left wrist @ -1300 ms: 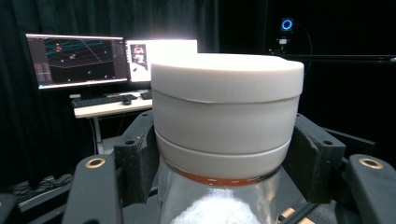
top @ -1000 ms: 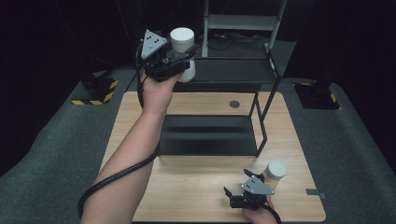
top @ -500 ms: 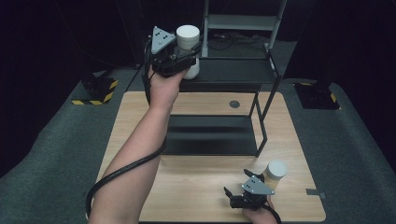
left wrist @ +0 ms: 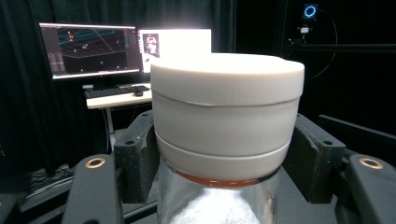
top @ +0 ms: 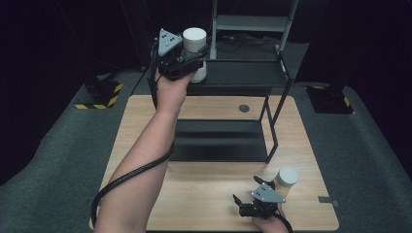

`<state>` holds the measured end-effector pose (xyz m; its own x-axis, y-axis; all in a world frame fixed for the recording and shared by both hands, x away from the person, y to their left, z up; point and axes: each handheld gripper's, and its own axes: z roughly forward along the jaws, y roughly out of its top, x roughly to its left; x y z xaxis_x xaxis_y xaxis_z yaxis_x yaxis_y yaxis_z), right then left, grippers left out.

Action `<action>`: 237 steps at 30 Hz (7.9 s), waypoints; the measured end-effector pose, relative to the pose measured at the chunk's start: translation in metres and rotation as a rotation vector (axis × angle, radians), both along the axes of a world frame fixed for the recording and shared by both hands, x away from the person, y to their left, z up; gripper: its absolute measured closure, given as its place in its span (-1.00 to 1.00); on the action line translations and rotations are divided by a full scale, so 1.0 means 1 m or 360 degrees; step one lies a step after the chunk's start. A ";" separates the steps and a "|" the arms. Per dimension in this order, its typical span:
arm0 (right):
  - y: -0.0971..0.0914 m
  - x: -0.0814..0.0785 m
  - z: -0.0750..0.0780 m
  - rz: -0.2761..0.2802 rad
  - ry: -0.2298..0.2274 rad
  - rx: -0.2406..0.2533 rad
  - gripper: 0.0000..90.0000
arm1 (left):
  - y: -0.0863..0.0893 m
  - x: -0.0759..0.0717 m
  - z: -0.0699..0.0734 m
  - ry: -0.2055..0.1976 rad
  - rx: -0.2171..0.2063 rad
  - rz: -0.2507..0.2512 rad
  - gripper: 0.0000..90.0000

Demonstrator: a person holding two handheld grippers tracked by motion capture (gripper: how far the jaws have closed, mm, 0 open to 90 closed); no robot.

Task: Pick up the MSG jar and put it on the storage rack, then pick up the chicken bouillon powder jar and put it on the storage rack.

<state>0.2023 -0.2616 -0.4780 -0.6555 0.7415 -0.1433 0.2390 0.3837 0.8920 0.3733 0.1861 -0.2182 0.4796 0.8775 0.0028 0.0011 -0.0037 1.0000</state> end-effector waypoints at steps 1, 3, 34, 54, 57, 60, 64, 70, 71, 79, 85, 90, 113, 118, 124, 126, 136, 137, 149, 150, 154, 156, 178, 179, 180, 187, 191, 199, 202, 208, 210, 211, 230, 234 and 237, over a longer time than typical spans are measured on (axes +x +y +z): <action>0.000 0.000 0.000 -0.0001 0.0000 0.0000 -0.99 | 0.000 0.000 0.000 0.0001 0.0003 0.0000 -0.23; 0.000 0.000 0.000 -0.0001 0.0000 -0.0001 -0.99 | 0.000 0.001 -0.001 0.0003 0.0001 -0.0001 -0.23; 0.001 0.000 0.000 0.0003 -0.0004 -0.0010 -0.99 | -0.005 -0.007 0.002 0.0046 0.0011 0.0031 -0.99; 0.002 0.000 0.000 0.0006 -0.0008 -0.0022 -0.99 | 0.007 -0.044 -0.013 -0.0013 0.0031 0.0045 -0.99; 0.002 0.000 0.000 0.0006 -0.0009 -0.0025 -0.99 | 0.010 -0.054 -0.015 -0.0021 0.0042 0.0044 -0.99; 0.003 0.000 0.001 0.0007 -0.0008 -0.0028 -0.99 | 0.012 -0.062 -0.018 -0.0018 0.0053 0.0035 -0.99; 0.003 -0.001 0.001 0.0007 -0.0009 -0.0030 -0.99 | 0.015 -0.074 -0.021 -0.0015 0.0065 0.0032 -0.99; 0.003 -0.001 0.001 0.0008 -0.0012 -0.0038 -0.99 | 0.018 -0.087 -0.027 -0.0006 0.0082 0.0034 -0.99; 0.003 -0.001 0.001 0.0008 -0.0012 -0.0037 -0.99 | 0.018 -0.090 -0.028 -0.0003 0.0096 0.0036 -0.99; 0.004 -0.001 0.001 0.0009 -0.0014 -0.0041 -0.99 | 0.017 -0.104 -0.043 0.0024 0.0136 0.0019 -0.99; 0.004 -0.001 0.001 0.0010 -0.0015 -0.0042 -0.99 | 0.019 -0.109 -0.059 0.0056 0.0138 0.0003 -0.99; 0.004 -0.001 0.001 0.0011 -0.0017 -0.0043 -0.99 | 0.021 -0.112 -0.074 0.0086 0.0144 -0.0007 -0.99; 0.004 -0.001 0.001 0.0012 -0.0017 -0.0046 -0.99 | 0.020 -0.125 -0.163 0.0292 0.0203 -0.0058 -0.99; 0.004 -0.001 0.001 0.0012 -0.0018 -0.0049 -0.99 | 0.020 -0.127 -0.183 0.0367 0.0240 -0.0077 -0.99; 0.004 -0.001 0.001 0.0011 -0.0017 -0.0050 -0.99 | 0.021 -0.130 -0.205 0.0452 0.0261 -0.0111 -0.99; 0.004 -0.001 0.001 0.0012 -0.0017 -0.0050 -0.99 | 0.021 -0.132 -0.212 0.0485 0.0281 -0.0124 -0.99; 0.005 -0.001 0.001 0.0004 -0.0013 -0.0051 -0.99 | 0.027 -0.140 -0.242 0.0642 0.0349 -0.0157 -0.99; 0.005 -0.001 0.001 0.0004 -0.0012 -0.0050 -0.99 | 0.027 -0.140 -0.245 0.0659 0.0363 -0.0163 -0.99; 0.006 -0.002 0.001 -0.0003 -0.0019 -0.0061 -0.99 | 0.021 -0.149 -0.252 0.0636 0.0593 -0.0219 -0.99; 0.006 -0.002 0.001 0.0000 -0.0023 -0.0063 -0.99 | 0.020 -0.151 -0.252 0.0624 0.0610 -0.0221 -0.99; 0.007 -0.003 0.001 -0.0024 -0.0021 -0.0051 -0.99 | 0.015 -0.155 -0.252 0.0607 0.0662 -0.0206 -0.99; 0.007 -0.003 0.001 -0.0013 -0.0023 -0.0050 -0.99 | 0.014 -0.157 -0.252 0.0595 0.0674 -0.0205 -0.99; -0.001 -0.014 0.017 0.0041 -0.0142 0.0046 -0.99 | 0.013 -0.155 -0.251 0.0590 0.0721 -0.0247 -0.99; -0.002 -0.015 0.019 0.0039 -0.0147 0.0057 -0.99 | 0.013 -0.155 -0.251 0.0586 0.0720 -0.0248 -0.98; -0.003 -0.016 0.020 0.0038 -0.0154 0.0069 -0.99 | 0.013 -0.155 -0.251 0.0584 0.0729 -0.0253 -0.99; -0.013 -0.019 0.031 0.0046 -0.0178 0.0144 -1.00 | 0.012 -0.156 -0.251 0.0569 0.0751 -0.0262 -0.99; -0.018 -0.021 0.036 0.0039 -0.0191 0.0166 -1.00 | 0.013 -0.156 -0.251 0.0568 0.0750 -0.0266 -0.99; -0.027 -0.024 0.046 0.0030 -0.0234 0.0199 -1.00 | 0.014 -0.155 -0.251 0.0569 0.0745 -0.0276 -0.99; -0.031 -0.025 0.048 0.0031 -0.0251 0.0207 -1.00 | 0.014 -0.155 -0.251 0.0567 0.0747 -0.0278 -0.98; -0.037 -0.027 0.052 0.0018 -0.0266 0.0229 -1.00 | 0.014 -0.155 -0.251 0.0569 0.0747 -0.0286 -0.99; -0.039 -0.027 0.054 0.0011 -0.0275 0.0224 -1.00 | 0.014 -0.154 -0.251 0.0570 0.0746 -0.0289 -0.99; -0.040 -0.028 0.054 0.0004 -0.0281 0.0222 -1.00 | 0.015 -0.154 -0.251 0.0570 0.0742 -0.0290 -0.98; -0.064 -0.033 0.052 -0.0199 -0.0290 0.0217 -1.00 | 0.015 -0.154 -0.251 0.0561 0.0751 -0.0303 -0.99; -0.066 -0.034 0.050 -0.0237 -0.0291 0.0207 -1.00 | 0.015 -0.155 -0.251 0.0559 0.0752 -0.0305 -0.99; -0.069 -0.036 0.049 -0.0270 -0.0295 0.0202 -1.00 | 0.015 -0.155 -0.251 0.0557 0.0753 -0.0306 -0.99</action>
